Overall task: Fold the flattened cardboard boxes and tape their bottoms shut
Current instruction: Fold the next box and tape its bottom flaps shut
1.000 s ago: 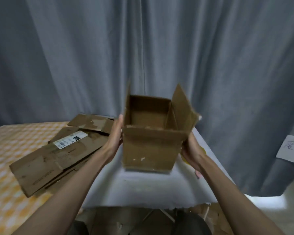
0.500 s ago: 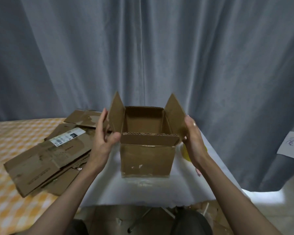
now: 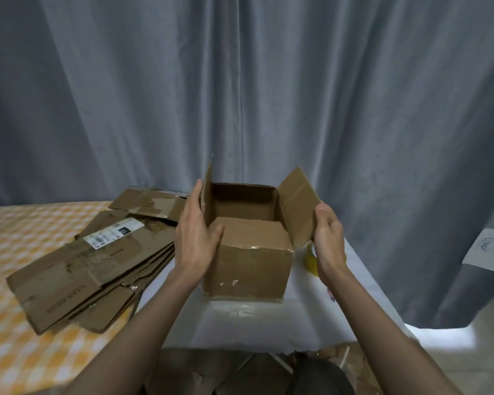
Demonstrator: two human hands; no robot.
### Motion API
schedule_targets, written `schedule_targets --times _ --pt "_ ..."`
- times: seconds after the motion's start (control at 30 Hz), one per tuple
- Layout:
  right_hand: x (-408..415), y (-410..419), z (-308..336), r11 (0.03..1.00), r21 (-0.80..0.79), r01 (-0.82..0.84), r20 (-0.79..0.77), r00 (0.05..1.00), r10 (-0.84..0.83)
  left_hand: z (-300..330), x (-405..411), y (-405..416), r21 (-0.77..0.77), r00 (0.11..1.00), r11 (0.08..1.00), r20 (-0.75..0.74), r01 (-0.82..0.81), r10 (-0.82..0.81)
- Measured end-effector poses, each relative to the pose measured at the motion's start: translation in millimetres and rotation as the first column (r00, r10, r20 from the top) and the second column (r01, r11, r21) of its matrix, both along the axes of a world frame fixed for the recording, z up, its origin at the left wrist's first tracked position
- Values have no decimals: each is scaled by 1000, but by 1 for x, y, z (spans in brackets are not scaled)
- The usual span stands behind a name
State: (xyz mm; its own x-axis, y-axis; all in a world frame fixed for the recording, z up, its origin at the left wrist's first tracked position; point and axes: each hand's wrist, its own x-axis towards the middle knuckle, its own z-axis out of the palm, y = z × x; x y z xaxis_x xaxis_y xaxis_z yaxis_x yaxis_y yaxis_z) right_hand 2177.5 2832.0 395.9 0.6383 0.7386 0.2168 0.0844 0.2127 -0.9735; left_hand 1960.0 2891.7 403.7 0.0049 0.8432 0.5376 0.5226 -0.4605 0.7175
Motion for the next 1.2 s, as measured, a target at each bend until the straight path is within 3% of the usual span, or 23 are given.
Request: schedule_targets --times 0.17,0.3,0.43,0.47,0.53,0.57,0.67,0.83,0.93,1.03,1.1,1.13,1.2 --pt "-19 7 10 999 -21 -39 330 943 44 -7 -5 3 87 991 995 -133 46 -34" --pt "-34 14 8 985 -157 -70 671 725 159 -10 -9 7 63 989 996 -134 65 -56" --pt "-38 14 11 973 -231 -26 789 580 203 -14 -18 11 41 987 995 -136 90 -84" --pt "-39 14 10 964 -266 -16 828 507 237 -15 -20 12 36 979 990 -155 137 -130" --pt "-42 16 2 936 -351 10 884 334 327 -18 -22 15 28 923 960 -285 278 -259" --pt "-42 16 -2 926 -376 14 883 307 354 -20 -21 16 10 878 940 -359 342 -316" --pt "-34 14 -6 904 -428 -3 840 368 399 -25 -20 18 -97 804 910 -437 403 -403" --pt "-31 11 -10 870 -492 -23 818 331 471 -31 -25 26 -114 711 898 -571 426 -410" --pt "-35 11 -8 866 -499 -39 809 336 482 -32 -28 24 -146 716 897 -556 417 -422" --pt "-36 12 -6 867 -487 -108 741 474 475 -35 -24 21 -146 802 912 -437 383 -407" --pt "-34 13 -11 904 -419 -81 721 576 385 -34 -16 17 -148 888 941 -313 305 -337" --pt "-32 12 -15 924 -379 -56 672 669 317 -34 -12 13 -177 934 949 -203 261 -295" --pt "-32 8 -21 942 -332 -52 412 890 195 -34 -7 5 -312 969 919 115 243 -217"
